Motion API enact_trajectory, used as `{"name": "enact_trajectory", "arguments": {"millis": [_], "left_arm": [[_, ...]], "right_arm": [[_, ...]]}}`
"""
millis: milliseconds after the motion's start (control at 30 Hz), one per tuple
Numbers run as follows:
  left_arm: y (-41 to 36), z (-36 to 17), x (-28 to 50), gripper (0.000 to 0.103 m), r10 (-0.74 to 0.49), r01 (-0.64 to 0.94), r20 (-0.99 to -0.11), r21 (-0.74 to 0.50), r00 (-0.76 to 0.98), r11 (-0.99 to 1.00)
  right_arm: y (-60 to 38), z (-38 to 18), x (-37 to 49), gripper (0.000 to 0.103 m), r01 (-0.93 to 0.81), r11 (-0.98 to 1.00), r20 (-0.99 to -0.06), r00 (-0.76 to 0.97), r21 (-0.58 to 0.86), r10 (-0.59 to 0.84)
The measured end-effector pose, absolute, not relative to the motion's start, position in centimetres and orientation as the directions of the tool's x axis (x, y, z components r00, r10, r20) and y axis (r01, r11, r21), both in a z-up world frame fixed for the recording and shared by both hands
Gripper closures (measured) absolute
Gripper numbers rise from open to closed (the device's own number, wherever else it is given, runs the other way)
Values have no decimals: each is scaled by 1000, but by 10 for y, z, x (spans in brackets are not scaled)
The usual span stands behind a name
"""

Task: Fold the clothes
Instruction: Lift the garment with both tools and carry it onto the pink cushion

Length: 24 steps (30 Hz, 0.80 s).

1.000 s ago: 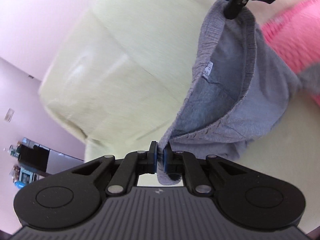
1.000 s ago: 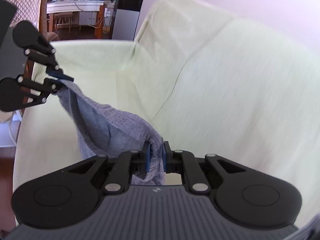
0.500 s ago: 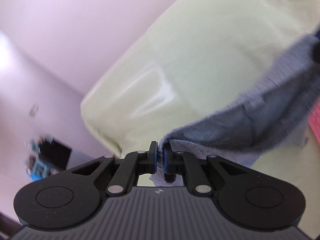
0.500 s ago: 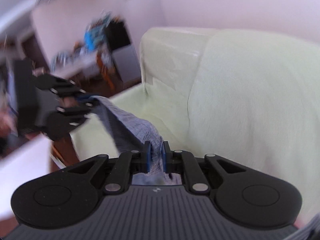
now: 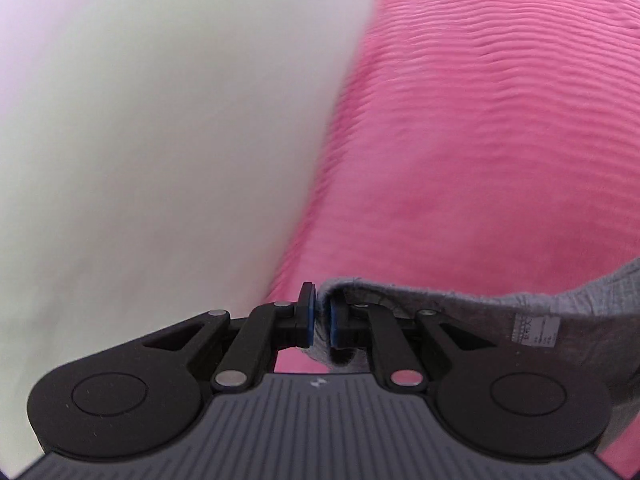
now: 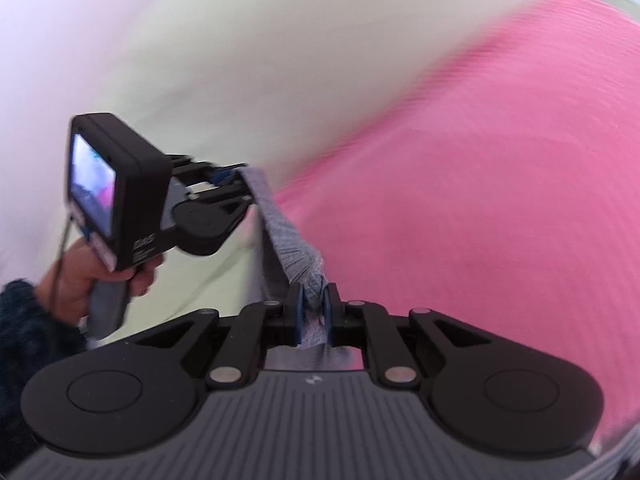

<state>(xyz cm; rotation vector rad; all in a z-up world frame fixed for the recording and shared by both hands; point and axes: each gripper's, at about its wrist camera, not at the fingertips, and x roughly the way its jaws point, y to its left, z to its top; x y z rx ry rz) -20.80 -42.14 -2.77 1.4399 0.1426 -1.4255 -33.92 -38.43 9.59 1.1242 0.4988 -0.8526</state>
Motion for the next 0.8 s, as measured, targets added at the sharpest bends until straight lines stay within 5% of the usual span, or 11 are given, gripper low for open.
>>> {"name": "enact_trajectory", "arguments": {"millis": [200, 300, 400, 533, 667, 800], "left_arm": [[-512, -81, -367, 92, -597, 607, -779, 572, 191, -552], [-549, -92, -413, 84, -587, 628, -787, 557, 190, -543], [-559, -72, -396, 81, -551, 680, -818, 500, 167, -536], [-536, -31, -304, 62, -502, 766, -855, 408, 131, -496], [-486, -19, -229, 63, -467, 837, -847, 434, 253, -333], [-406, -28, -201, 63, -356, 895, -872, 414, 337, -166]], "right_arm": [[-449, 49, -446, 97, 877, -88, -801, 387, 473, -457], [-484, 33, -483, 96, 890, -175, -810, 282, 421, -515], [-507, 14, -490, 66, 927, -145, -852, 247, 347, -462], [-497, 13, -521, 42, 980, 17, -842, 180, 199, -509], [-488, 14, -524, 46, 919, 364, -805, 328, 151, -494], [-452, 12, -485, 63, 775, 631, -833, 379, 46, -404]]}}
